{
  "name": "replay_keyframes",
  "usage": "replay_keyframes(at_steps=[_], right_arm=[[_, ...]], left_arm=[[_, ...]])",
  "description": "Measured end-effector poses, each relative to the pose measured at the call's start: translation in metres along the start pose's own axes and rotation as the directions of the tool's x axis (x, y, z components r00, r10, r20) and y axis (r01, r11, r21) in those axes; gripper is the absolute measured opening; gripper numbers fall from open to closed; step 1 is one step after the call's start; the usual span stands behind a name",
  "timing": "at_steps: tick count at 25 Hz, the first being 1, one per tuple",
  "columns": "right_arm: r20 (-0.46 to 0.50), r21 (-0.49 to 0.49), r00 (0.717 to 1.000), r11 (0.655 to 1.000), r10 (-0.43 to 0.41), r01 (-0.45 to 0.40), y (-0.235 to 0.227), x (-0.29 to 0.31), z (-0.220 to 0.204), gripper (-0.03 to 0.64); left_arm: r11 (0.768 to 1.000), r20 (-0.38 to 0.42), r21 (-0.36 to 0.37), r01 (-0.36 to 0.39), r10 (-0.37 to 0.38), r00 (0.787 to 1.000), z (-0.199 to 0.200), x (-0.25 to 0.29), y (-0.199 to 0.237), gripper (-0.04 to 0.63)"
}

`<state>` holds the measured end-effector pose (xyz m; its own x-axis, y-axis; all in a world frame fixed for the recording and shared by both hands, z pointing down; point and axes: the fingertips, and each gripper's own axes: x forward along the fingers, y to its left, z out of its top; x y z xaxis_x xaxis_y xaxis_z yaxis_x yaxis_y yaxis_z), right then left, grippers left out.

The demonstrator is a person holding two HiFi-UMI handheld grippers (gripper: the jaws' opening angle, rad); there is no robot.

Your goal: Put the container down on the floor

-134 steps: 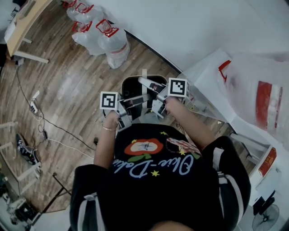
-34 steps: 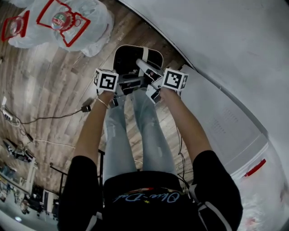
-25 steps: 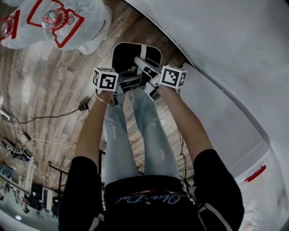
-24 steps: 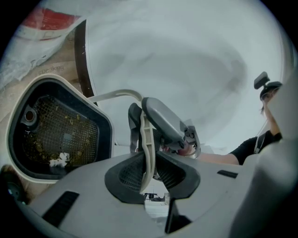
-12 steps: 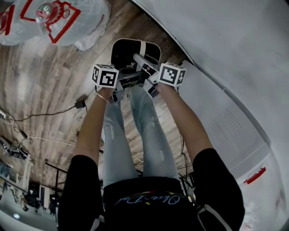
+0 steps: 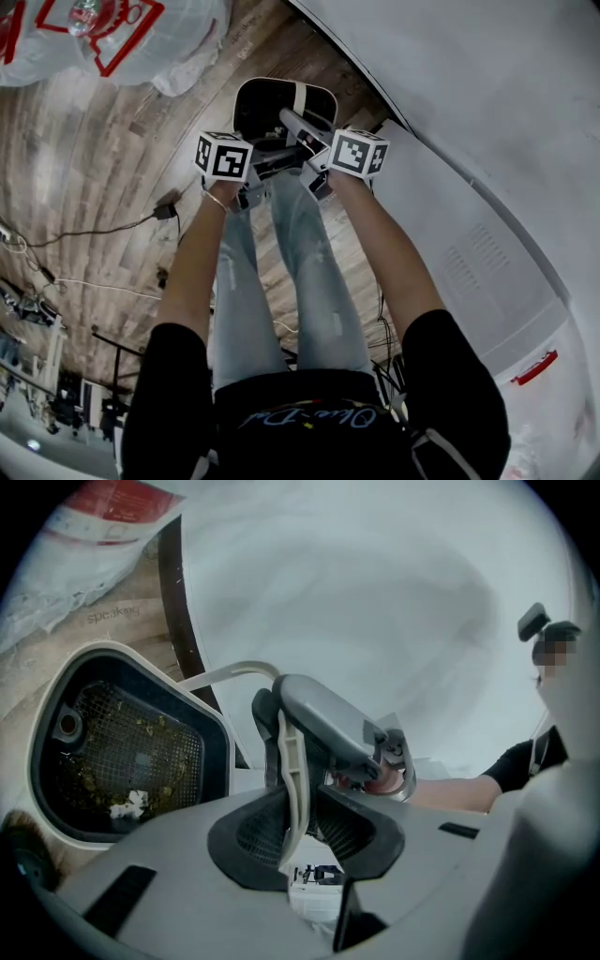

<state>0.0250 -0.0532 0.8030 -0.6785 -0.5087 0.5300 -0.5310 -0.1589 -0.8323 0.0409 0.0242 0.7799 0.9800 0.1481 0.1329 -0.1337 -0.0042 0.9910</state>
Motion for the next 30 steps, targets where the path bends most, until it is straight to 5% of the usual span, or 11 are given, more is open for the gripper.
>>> replay_keyframes(at_steps=[16, 20, 30], right_arm=[[-0.015, -0.020, 1.000, 1.000, -0.001, 0.001, 0.002, 0.007, -0.013, 0.094], [-0.028, 0.022, 0.999, 1.000, 0.014, -0.014, 0.010, 0.013, -0.018, 0.145], [-0.018, 0.047, 1.000, 0.999, 0.019, -0.018, 0.011, 0.015, -0.024, 0.155]], left_arm=[[0.999, 0.000, 0.021, -0.045, 0.045, 0.999, -0.013, -0.006, 0.010, 0.101], [0.995, -0.018, 0.002, -0.101, 0.101, 0.995, -0.018, -0.020, 0.022, 0.165], [0.984, 0.013, -0.002, -0.176, 0.176, 0.984, -0.013, -0.046, 0.039, 0.177]])
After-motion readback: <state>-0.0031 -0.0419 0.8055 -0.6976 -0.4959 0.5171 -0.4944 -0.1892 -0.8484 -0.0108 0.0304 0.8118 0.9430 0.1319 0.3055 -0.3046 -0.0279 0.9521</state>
